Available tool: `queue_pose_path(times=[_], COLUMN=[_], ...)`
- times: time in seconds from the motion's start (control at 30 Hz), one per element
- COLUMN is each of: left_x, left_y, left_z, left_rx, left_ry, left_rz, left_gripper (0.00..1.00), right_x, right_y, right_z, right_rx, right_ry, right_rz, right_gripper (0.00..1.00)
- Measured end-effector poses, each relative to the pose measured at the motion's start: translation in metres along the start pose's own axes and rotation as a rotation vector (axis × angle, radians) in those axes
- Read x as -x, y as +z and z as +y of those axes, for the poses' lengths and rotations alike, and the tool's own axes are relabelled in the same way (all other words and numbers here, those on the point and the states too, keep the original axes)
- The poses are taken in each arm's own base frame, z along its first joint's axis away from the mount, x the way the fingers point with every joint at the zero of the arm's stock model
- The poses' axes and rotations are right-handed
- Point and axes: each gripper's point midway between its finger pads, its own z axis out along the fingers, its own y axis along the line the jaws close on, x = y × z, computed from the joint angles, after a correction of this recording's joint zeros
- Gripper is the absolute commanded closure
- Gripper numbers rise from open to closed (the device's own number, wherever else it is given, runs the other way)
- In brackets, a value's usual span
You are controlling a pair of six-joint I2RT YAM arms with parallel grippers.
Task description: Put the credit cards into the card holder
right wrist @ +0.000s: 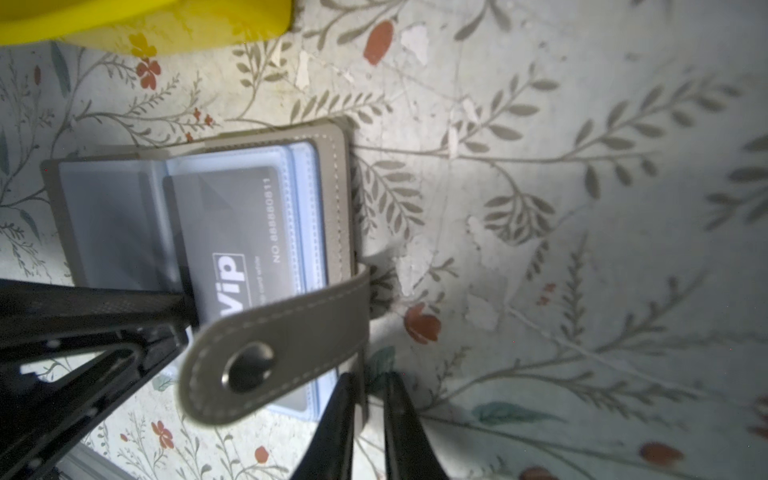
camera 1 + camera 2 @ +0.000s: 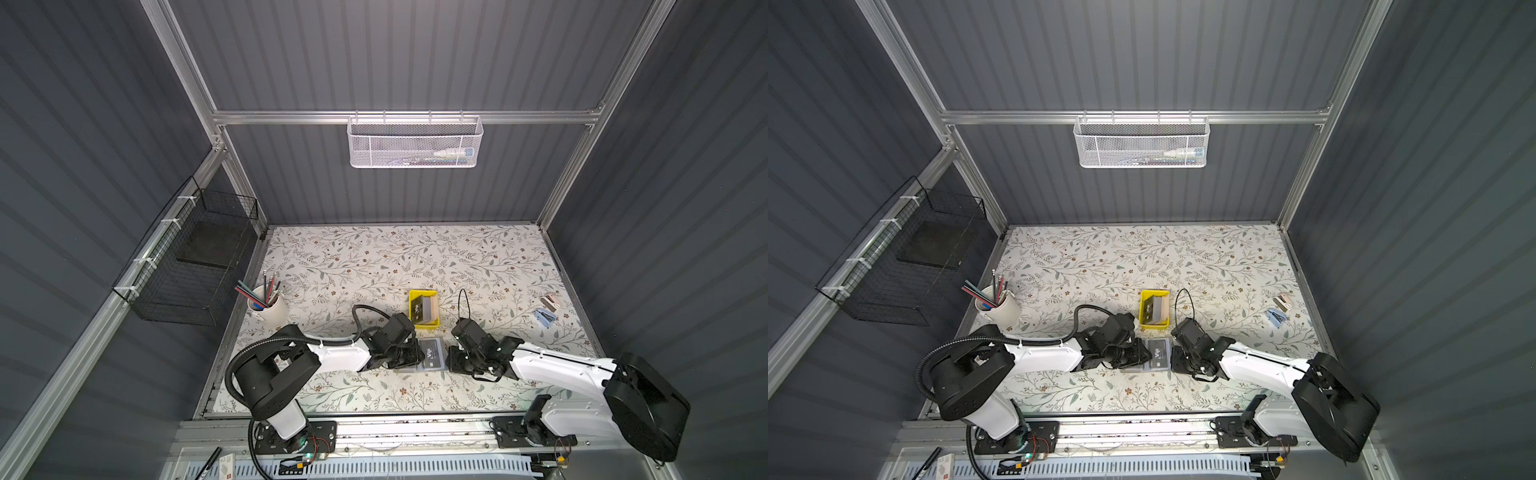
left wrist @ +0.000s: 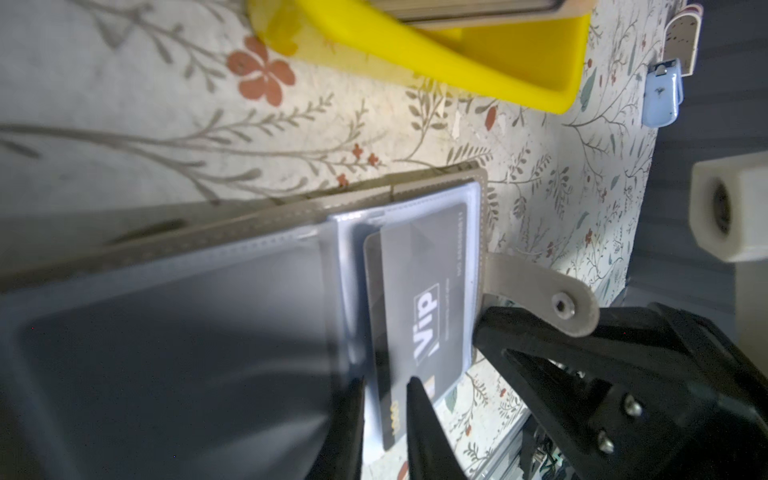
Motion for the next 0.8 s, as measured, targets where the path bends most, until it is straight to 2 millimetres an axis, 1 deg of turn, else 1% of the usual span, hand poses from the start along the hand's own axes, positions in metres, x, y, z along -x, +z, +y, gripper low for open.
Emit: queue_pose_path(times=[0.23,0.33,0.43,0.6,0.8], left_x=[-0.002,-0.002,-0.003,-0.001,0.004], left_y=[-0.004,-0.004,-0.004,-0.008,-0.016], left_z=[0.001,0.000,-0.001,-0.011,-0.023], left_rx=[0.012,0.011,0.006,-0.018,-0.050], left_ry=[0.026,0.039,0.055,0.100,0.143], left_rz=[0.002,0.003,0.004,-0.007,-0.029], left_gripper=[0.79,0.79,0.79,0.78,0.78], right_x=[-0.002,-0.003,0.000,0.005,0.006], right_y=[-0.003,-0.007,-0.014,-0.027,-0.035], right_z=[-0.002,-0.002,0.002,0.009,0.011], right_rx=[0.003,0.011,0.036,0.095,0.127], right_ry=[0.002,0.001,0.000,0.002,0.002], right_rz=[0.000,-0.006,-0.029,-0.081,-0.109], right_gripper=[0.80,0.80,0.80,0.80,0.80])
